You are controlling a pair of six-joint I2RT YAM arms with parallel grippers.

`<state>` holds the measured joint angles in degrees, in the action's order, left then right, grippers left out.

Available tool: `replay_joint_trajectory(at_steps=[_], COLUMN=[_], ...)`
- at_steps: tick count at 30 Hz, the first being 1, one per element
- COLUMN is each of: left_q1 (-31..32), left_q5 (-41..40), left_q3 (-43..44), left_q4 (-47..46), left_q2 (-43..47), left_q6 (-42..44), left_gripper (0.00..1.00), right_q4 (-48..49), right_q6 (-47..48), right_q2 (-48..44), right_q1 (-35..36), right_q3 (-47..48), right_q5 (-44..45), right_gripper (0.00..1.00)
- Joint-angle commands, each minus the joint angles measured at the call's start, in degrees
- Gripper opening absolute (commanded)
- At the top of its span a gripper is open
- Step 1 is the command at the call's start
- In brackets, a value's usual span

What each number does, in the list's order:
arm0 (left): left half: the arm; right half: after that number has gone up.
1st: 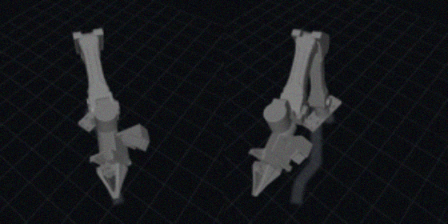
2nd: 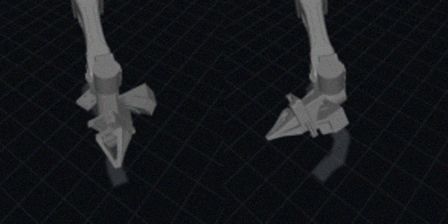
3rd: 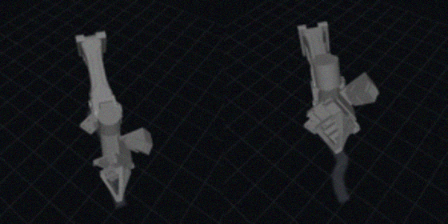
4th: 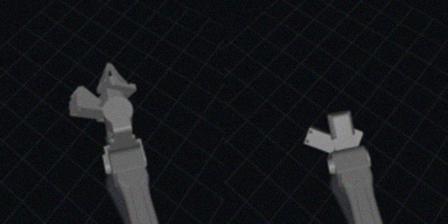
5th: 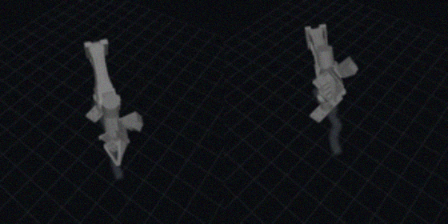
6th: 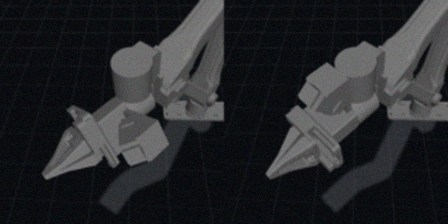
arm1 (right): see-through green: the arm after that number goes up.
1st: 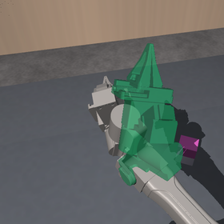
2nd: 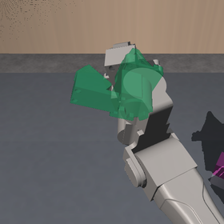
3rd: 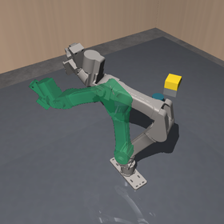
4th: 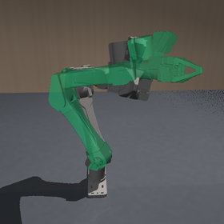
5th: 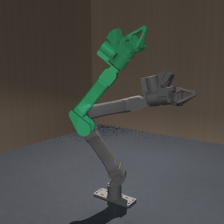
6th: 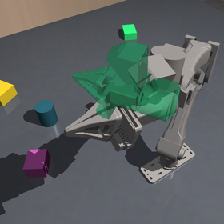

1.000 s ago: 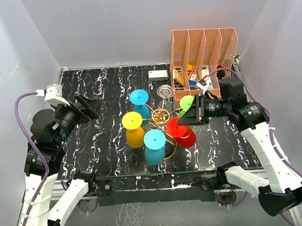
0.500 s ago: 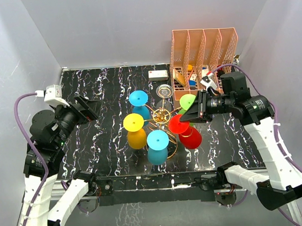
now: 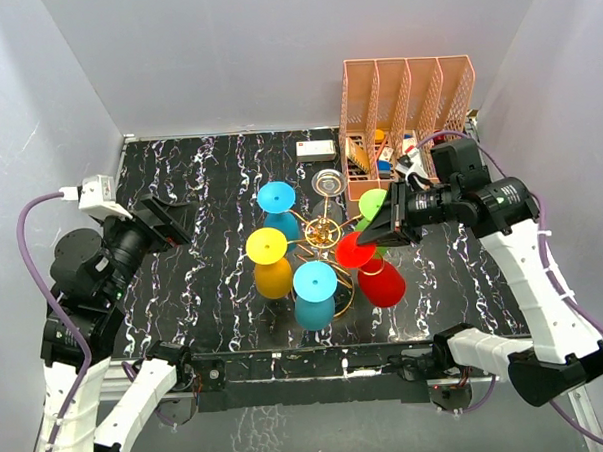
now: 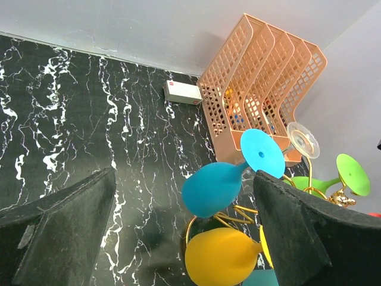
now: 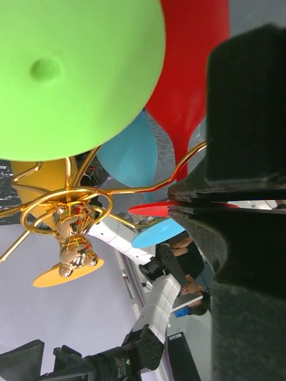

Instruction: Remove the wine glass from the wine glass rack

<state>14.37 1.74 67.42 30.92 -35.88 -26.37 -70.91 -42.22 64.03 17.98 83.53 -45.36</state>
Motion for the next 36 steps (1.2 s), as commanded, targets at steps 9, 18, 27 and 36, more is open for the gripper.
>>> replay_joint_trajectory(at_steps=[9,18,27,36], left_q1=[-0.22,-0.24,-0.28,-0.23], left_q5=[-1.46,-1.18,-0.59,-0.23], left_q3=[1.05,0.69,0.35,0.57], left_q4=[0.25,0.0,-0.26,0.03], left_q2=[1.59,1.39,1.34,1.18], left_q6=[1.41,1.28,0.99,0.78], left_gripper=[0.97,0.97,0.97,0.97], right_q4=[4.46,8.29,9.69,10.29], right_q6=[-3.71,-8.79,-11.74,-10.95], right_q2=[3.44,-0.19,-3.59,-8.63], right_q1=[9.08,9.37,9.44,9.36], right_q3=[2.69,0.5,-1.16,-5.42], right_q5=[0.29,1.1,1.6,-1.28], right_gripper=[0.08,0.08,0.08,0.07])
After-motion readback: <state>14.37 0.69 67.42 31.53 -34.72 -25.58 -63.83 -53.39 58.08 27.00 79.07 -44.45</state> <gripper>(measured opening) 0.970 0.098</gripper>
